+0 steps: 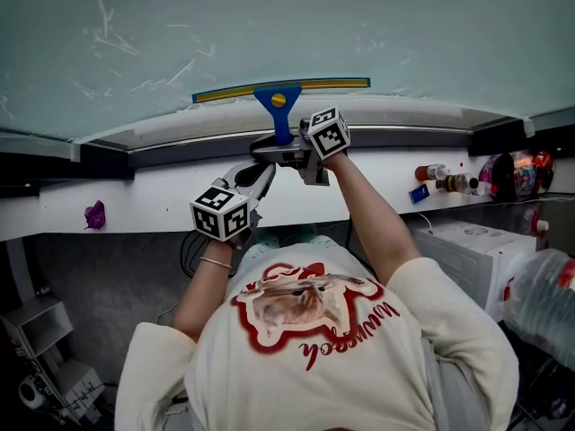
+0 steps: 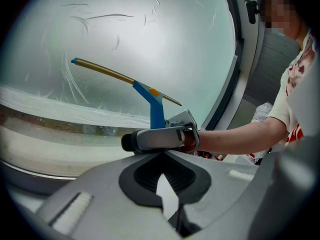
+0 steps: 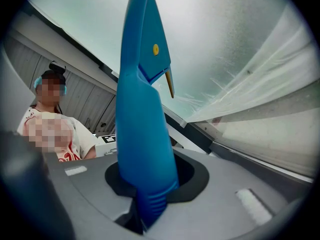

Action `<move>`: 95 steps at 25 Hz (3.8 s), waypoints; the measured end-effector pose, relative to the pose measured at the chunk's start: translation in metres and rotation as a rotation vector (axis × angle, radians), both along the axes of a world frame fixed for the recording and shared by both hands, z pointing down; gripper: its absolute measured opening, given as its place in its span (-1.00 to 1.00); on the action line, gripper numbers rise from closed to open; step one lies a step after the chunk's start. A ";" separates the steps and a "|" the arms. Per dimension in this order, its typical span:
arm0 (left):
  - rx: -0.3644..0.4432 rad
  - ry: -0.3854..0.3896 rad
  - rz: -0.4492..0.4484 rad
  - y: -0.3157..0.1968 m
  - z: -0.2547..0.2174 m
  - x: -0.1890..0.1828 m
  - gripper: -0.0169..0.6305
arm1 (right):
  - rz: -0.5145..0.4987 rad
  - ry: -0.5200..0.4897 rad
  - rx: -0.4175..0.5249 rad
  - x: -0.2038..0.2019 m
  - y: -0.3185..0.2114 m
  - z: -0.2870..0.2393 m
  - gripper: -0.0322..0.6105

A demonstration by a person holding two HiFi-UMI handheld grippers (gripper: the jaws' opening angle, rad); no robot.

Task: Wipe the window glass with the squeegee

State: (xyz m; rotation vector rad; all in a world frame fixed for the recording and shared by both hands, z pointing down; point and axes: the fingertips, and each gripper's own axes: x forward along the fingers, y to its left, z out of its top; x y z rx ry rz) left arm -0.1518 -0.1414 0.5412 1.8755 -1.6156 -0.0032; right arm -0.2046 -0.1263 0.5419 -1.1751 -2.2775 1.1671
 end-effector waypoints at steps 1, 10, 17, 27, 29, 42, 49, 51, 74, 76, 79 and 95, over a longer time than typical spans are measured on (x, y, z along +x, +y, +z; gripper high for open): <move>-0.002 0.001 0.001 0.000 0.001 0.000 -0.93 | -0.001 -0.001 -0.001 0.000 0.000 0.001 -0.61; -0.022 0.008 0.009 0.002 0.009 0.001 -0.93 | -0.003 0.007 -0.046 0.001 0.002 0.008 -0.61; -0.041 0.018 0.009 0.002 0.019 0.003 -0.93 | -0.010 0.019 -0.044 0.002 0.002 0.021 -0.60; -0.069 0.026 0.006 0.001 0.032 0.006 -0.93 | -0.023 0.046 -0.043 0.005 0.002 0.033 -0.59; -0.074 0.030 0.003 0.001 0.034 0.006 -0.93 | -0.024 0.053 -0.051 0.006 0.002 0.036 -0.59; -0.092 0.044 -0.006 0.003 0.048 0.006 -0.93 | -0.012 0.069 -0.088 0.005 0.004 0.049 -0.59; -0.124 0.050 -0.009 0.005 0.060 0.007 -0.93 | -0.012 0.100 -0.103 0.007 0.005 0.065 -0.58; -0.130 0.052 -0.010 0.004 0.063 0.008 -0.93 | -0.009 0.107 -0.107 0.007 0.005 0.066 -0.58; 0.001 0.001 -0.070 0.027 0.029 0.018 -0.93 | 0.048 -0.079 -0.059 0.021 0.028 0.018 -0.84; 0.034 0.009 -0.100 0.033 0.014 0.021 -0.93 | 0.044 -0.104 -0.072 0.024 0.034 0.001 -0.86; 0.079 0.015 -0.125 0.046 -0.012 0.028 -0.93 | 0.034 -0.137 -0.100 0.032 0.047 -0.026 -0.86; 0.226 -0.111 0.007 0.127 -0.118 -0.028 -0.93 | 0.048 -0.253 0.063 -0.024 0.129 -0.129 -0.86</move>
